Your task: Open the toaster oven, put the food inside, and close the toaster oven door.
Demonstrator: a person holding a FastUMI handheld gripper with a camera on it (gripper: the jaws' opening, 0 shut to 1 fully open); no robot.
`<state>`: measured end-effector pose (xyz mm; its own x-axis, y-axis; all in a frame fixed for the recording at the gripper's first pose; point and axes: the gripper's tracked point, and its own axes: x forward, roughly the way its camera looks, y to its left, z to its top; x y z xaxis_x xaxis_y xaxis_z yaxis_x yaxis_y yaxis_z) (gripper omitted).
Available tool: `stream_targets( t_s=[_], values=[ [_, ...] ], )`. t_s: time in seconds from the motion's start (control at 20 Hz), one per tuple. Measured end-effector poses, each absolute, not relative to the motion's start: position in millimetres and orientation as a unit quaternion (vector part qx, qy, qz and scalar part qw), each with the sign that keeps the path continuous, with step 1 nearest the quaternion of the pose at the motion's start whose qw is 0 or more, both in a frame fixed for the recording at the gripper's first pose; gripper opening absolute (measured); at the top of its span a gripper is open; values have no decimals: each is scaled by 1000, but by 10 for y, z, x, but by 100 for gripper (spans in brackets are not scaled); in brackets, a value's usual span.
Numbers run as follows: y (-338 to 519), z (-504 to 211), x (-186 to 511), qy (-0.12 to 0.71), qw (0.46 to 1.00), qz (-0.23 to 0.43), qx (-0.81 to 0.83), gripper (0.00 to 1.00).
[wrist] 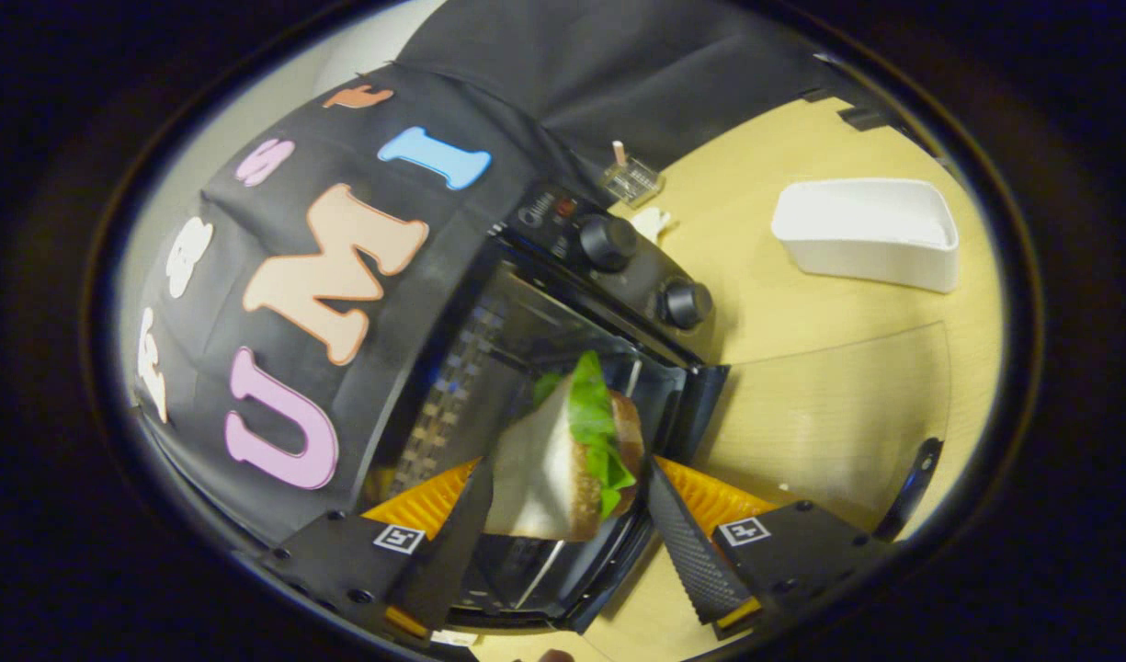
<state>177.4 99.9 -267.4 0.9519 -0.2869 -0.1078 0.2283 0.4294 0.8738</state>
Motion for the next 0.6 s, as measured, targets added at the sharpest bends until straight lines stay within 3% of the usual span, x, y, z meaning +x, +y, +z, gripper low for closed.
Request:
stream_targets(
  t_s=[0.3, 0.6],
  values=[
    [870, -2758, 1070, 91, 928, -195, 303, 100],
    [956, -3346, 421, 260, 921, -213, 194, 100]
  ],
)
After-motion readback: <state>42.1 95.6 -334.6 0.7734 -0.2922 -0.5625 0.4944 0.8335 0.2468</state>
